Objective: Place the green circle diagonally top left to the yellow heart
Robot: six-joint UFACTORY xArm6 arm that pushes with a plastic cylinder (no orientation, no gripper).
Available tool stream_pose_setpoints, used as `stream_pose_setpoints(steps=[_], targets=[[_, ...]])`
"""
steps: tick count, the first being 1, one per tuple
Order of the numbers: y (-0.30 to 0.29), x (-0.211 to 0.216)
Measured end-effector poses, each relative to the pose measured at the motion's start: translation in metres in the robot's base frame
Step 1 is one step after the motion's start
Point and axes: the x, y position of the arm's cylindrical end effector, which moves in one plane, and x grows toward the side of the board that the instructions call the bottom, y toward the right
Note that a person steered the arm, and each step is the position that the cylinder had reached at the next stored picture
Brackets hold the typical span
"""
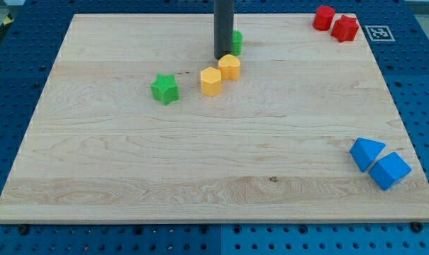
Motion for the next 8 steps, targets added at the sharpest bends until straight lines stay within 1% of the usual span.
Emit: stream_pose_setpoints(steps=[2, 4, 5, 8], targets=[[0.025, -0.022], [0.102, -0.023], [0.102, -0.023], [0.056, -0.057]])
